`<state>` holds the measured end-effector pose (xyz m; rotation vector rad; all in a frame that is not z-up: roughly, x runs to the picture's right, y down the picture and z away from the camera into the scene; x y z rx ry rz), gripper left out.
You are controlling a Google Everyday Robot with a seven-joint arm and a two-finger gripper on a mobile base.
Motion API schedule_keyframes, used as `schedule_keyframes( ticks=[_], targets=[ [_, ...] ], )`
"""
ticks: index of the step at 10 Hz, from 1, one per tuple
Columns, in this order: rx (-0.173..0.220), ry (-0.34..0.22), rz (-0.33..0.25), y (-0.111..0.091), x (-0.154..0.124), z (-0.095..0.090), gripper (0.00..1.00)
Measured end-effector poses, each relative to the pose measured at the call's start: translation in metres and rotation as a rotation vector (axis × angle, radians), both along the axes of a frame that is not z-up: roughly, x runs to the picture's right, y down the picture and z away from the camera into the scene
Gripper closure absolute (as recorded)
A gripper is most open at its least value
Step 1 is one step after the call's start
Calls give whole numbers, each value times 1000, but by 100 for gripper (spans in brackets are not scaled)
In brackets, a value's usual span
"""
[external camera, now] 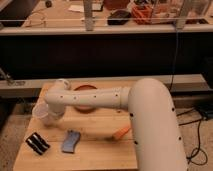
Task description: Knock the eraser over
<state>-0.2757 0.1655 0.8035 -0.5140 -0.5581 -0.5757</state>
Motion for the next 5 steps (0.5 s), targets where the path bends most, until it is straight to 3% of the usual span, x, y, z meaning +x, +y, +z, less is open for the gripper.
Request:
schedule_keyframes(
  ticks=[3, 5],
  targets=[
    [25, 0, -2, -8, -6, 2, 98],
    [43, -5, -14, -2, -12, -8, 98]
  ],
)
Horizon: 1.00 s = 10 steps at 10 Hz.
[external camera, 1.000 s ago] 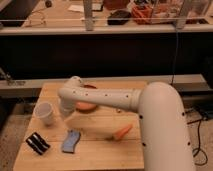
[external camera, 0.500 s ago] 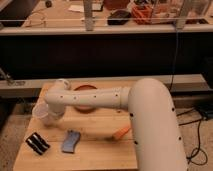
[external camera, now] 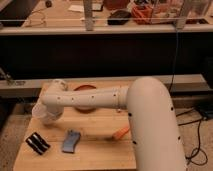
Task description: Knock the eraser over
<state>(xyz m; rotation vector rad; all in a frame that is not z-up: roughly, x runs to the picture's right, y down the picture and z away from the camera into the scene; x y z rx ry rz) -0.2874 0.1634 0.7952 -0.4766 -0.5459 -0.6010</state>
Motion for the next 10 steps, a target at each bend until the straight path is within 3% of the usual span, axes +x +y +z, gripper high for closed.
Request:
schedule_keyframes(
  ticks=[5, 8, 10],
  targets=[
    [36, -15, -30, 11, -7, -22, 98],
    [43, -39, -45, 33, -25, -47, 98],
    [55, -48, -41, 37, -28, -53, 98]
  ],
)
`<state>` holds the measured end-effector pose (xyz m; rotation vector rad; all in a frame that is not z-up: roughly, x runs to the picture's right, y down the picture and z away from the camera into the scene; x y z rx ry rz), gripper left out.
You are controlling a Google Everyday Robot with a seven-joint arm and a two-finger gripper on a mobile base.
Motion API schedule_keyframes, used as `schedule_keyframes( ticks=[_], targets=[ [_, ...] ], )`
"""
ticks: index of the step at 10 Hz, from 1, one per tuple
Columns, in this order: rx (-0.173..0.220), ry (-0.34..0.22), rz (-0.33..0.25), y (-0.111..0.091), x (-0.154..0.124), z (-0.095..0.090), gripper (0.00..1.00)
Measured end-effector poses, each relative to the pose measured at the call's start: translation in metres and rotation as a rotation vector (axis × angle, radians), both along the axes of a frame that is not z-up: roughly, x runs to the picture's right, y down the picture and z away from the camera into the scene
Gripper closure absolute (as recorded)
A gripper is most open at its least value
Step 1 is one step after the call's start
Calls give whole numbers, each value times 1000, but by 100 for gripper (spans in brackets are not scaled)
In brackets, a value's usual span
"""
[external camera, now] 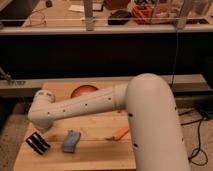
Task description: Knock the eraser over
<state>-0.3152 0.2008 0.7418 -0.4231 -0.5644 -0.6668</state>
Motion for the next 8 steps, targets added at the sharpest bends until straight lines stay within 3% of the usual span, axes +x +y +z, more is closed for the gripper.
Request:
schedule_keyframes(
  ticks=[4, 6, 8],
  targets=[
    [47, -53, 9, 25, -14, -21, 98],
    [77, -77, 3, 25, -18, -21, 98],
    [79, -97, 23, 24, -40, -18, 98]
  ],
)
